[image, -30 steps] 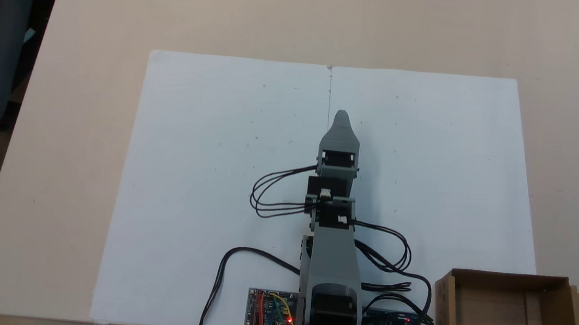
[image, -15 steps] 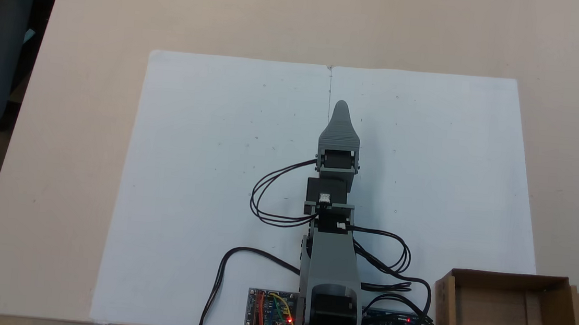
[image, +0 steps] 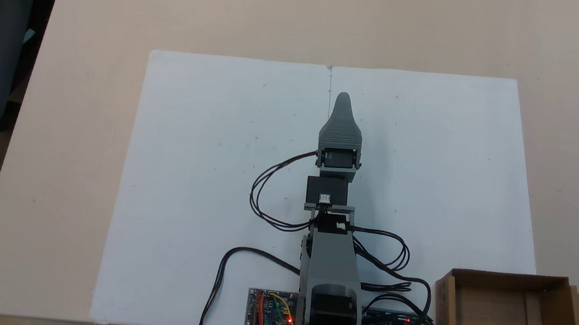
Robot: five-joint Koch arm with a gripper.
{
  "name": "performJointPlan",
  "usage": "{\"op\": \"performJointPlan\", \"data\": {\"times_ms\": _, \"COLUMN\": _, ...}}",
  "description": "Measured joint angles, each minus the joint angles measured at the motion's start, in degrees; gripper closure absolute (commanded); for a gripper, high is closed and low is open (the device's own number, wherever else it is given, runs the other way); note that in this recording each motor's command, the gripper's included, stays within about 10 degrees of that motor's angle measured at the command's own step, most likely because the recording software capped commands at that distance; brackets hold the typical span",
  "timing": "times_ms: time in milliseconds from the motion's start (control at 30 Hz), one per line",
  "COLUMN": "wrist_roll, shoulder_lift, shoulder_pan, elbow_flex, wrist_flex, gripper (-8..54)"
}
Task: Grasp a green dice and put it in the bin.
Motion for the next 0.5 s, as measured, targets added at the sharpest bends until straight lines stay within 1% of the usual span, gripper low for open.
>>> {"op": "performJointPlan", "data": {"times_ms": 300, "wrist_roll": 0.00, "shoulder_lift": 0.00, "shoulder_pan": 0.00, "elbow_flex": 0.35, "wrist_flex": -12.83, "gripper": 0.8}}
{"op": "performJointPlan", "data": {"times_ms": 500, "wrist_roll": 0.00, "shoulder_lift": 0.00, "shoulder_pan": 0.00, "elbow_flex": 0.35, "wrist_flex": -14.33, "gripper": 0.8}}
